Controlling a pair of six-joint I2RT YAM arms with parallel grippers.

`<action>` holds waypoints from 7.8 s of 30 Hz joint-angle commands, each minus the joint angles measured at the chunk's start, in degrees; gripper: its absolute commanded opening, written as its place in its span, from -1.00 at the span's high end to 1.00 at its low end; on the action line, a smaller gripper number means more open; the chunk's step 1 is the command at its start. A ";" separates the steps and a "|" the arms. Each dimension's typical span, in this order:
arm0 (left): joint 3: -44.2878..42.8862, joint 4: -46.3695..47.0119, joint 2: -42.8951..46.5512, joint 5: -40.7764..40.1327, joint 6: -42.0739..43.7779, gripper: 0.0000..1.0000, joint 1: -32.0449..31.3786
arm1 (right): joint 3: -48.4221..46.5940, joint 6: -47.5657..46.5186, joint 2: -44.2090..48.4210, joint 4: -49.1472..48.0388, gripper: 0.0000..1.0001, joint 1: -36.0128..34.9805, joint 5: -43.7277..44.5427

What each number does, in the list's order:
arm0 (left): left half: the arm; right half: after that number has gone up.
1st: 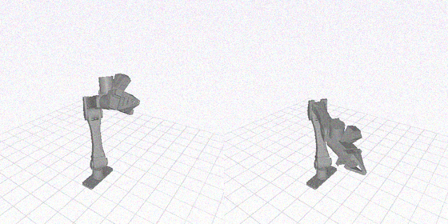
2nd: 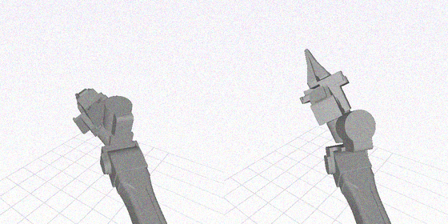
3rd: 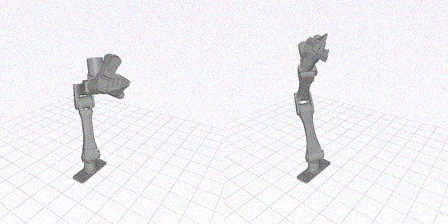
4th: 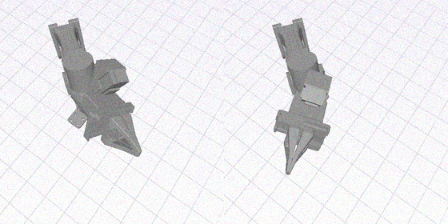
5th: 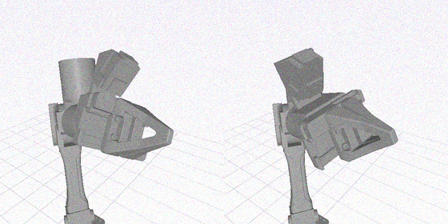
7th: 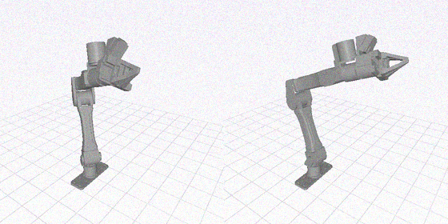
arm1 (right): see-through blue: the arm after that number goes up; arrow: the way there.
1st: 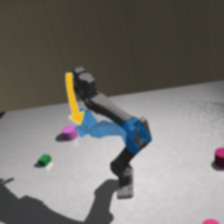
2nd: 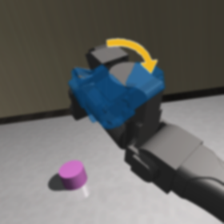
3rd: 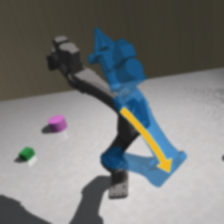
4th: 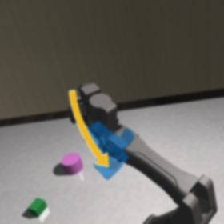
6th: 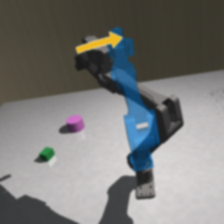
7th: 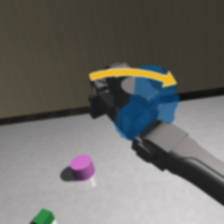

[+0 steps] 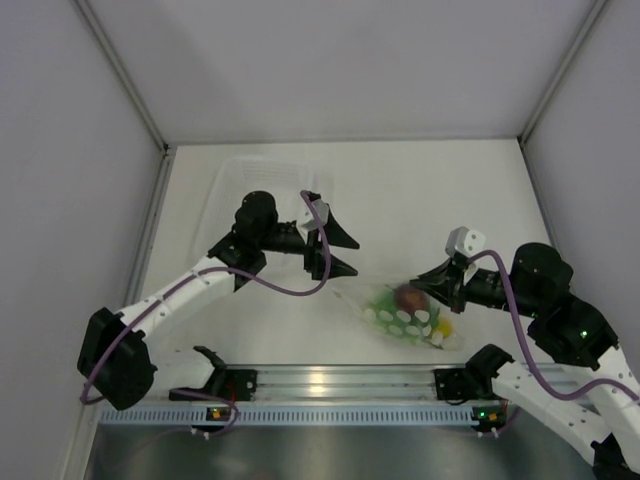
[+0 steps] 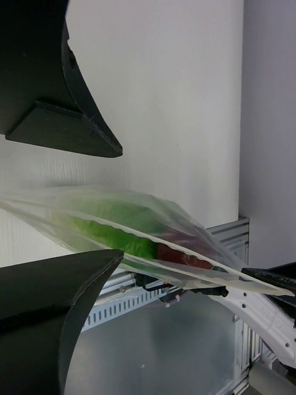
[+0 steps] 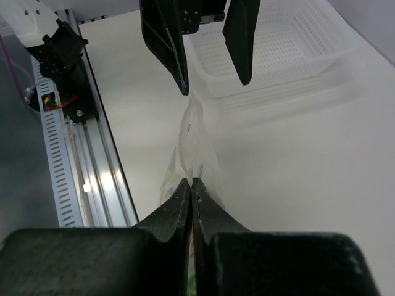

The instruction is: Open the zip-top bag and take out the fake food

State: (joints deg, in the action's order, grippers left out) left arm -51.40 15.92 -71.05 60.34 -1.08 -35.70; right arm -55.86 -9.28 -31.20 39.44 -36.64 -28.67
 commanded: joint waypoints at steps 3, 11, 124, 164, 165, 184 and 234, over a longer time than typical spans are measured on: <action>-1.34 1.39 -2.16 0.22 1.70 -0.31 -3.93 | -0.48 -0.57 0.18 -4.55 1.00 -0.27 -1.48; -2.13 1.48 -3.92 -0.31 2.14 -0.23 -5.17 | -0.39 -0.57 0.26 -4.81 1.00 -0.27 -2.80; -7.58 5.17 -14.03 -86.08 -33.20 1.00 -16.59 | 22.11 41.55 -16.28 -25.93 1.00 2.63 54.33; -11.97 5.26 -18.69 -73.87 -39.43 1.00 -17.21 | 11.72 38.89 -17.75 -17.03 0.01 5.27 44.47; -11.89 5.26 -18.69 -74.13 -39.52 1.00 -17.29 | 12.17 39.42 -17.84 -16.68 -0.09 5.27 45.09; -9.51 10.35 -20.89 -78.00 -42.51 1.00 -21.69 | 23.15 44.87 -26.36 -26.51 -0.39 5.44 48.97; 13.95 17.30 -11.31 -80.20 -56.92 1.00 -18.35 | -18.64 26.86 -43.30 -30.29 0.45 5.10 24.81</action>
State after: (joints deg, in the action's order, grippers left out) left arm -39.44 28.05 -84.79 -20.40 -54.35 -54.46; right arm -67.59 20.10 -68.97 16.29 -30.96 3.22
